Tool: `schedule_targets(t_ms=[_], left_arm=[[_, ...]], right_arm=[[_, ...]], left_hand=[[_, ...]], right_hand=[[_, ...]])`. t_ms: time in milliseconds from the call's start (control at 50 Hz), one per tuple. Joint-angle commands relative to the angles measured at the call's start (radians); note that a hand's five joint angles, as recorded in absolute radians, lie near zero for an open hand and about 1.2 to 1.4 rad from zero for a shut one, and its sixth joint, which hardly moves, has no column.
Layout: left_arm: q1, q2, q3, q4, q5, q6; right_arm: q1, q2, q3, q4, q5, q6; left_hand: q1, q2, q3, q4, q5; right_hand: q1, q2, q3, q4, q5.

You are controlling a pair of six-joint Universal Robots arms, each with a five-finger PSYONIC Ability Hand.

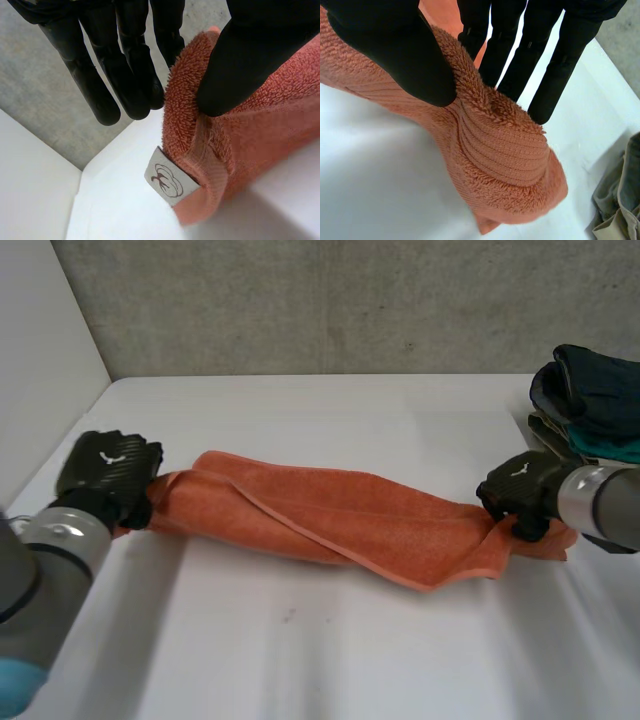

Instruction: Fold the laundry.

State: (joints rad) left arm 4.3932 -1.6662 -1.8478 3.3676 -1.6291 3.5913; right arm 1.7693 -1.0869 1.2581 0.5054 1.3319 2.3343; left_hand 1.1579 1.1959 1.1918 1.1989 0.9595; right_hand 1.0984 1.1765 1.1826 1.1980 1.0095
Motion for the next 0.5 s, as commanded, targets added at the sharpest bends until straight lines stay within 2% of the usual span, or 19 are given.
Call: schedule_targets(t_ms=[20,80,180,240,320,400,420,500], left_arm=[[-0.011,-0.230,0.205,0.229,0.000,0.004],[-0.011,-0.265,0.379,0.332,0.002,0.004],[-0.001,-0.273,0.582,0.492,-0.001,-0.014],[-0.001,-0.268,0.622,0.551,-0.001,-0.035],[0.000,-0.264,0.598,0.552,0.011,-0.107],[-0.001,-0.251,0.491,0.523,0.020,-0.184],[-0.001,-0.245,0.461,0.515,0.021,-0.192],[-0.001,-0.234,0.334,0.495,0.021,-0.195]], right_arm=[[0.027,0.114,-0.179,-0.222,0.114,0.039],[0.036,0.096,-0.250,-0.373,0.138,0.121],[0.033,-0.048,-0.258,-0.820,0.138,0.428],[0.027,-0.091,-0.218,-0.936,0.136,0.493],[0.025,-0.085,-0.207,-0.900,0.124,0.505],[0.035,-0.068,-0.207,-0.779,0.053,0.501],[0.027,-0.056,-0.209,-0.730,0.015,0.500],[0.018,0.005,-0.213,-0.616,-0.046,0.487]], left_hand=[[0.238,0.200,0.204,0.197,0.262],[0.238,0.200,0.204,0.197,0.262],[0.238,0.200,0.204,0.197,0.262],[0.238,0.200,0.204,0.197,0.262],[0.238,0.200,0.204,0.197,0.262],[0.238,0.200,0.204,0.197,0.262],[0.238,0.200,0.204,0.197,0.262],[0.238,0.200,0.204,0.197,0.262]], right_hand=[[0.298,0.220,0.214,0.198,0.212],[0.298,0.220,0.214,0.198,0.212],[0.298,0.220,0.214,0.198,0.212],[0.298,0.220,0.214,0.198,0.212],[0.298,0.220,0.214,0.198,0.212],[0.298,0.220,0.214,0.198,0.212],[0.298,0.220,0.214,0.198,0.212],[0.298,0.220,0.214,0.198,0.212]])
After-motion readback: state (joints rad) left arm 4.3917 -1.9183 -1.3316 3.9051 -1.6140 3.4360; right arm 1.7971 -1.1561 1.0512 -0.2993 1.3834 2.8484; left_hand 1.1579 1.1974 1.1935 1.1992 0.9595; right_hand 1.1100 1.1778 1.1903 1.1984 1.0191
